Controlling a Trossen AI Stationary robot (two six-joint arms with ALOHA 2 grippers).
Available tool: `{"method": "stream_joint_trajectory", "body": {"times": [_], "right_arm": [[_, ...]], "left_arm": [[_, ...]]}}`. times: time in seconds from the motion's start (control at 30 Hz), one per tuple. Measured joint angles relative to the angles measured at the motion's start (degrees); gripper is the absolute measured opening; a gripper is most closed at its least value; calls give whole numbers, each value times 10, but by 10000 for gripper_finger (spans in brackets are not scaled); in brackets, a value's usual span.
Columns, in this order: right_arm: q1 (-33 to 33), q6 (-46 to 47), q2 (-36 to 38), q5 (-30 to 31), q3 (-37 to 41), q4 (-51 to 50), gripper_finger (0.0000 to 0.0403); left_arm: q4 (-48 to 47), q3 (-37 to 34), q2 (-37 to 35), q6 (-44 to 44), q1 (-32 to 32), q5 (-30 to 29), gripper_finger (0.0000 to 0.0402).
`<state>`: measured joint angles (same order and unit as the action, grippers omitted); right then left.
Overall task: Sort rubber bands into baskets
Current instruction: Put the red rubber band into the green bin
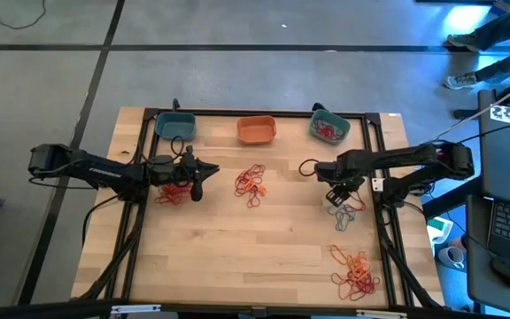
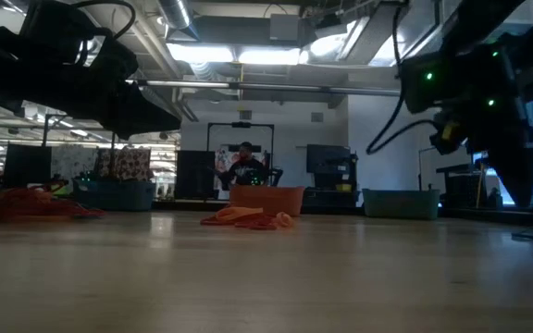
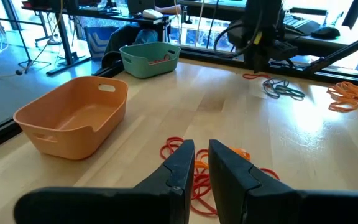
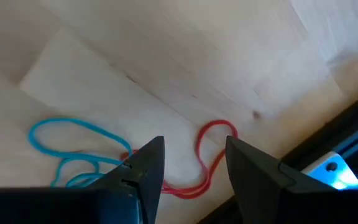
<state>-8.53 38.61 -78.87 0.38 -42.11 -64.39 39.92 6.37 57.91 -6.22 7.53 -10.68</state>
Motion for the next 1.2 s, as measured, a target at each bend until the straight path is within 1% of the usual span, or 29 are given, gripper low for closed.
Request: {"method": "stream_joint_trajectory", "body": {"times": [0.17,0.27,0.47,0.7,0.8,1.07,1.2], "right_arm": [[-14,-7,-37,5,0,0,169],[-13,-15,-55,15,0,0,169],[-13,-15,-88,15,0,0,169],[-14,-31,-123,-4,0,0,165],[-27,-38,-132,-5,1,6,144],[-79,-81,-129,-44,35,48,57],[-85,-103,-130,-44,35,50,23]], "left_arm": [[0,0,0,0,0,0,45],[0,0,0,0,0,0,45],[0,0,0,0,0,0,45],[0,0,0,0,0,0,45],[0,0,0,0,0,0,45],[0,0,0,1,0,0,45],[0,0,0,1,0,0,45]]}}
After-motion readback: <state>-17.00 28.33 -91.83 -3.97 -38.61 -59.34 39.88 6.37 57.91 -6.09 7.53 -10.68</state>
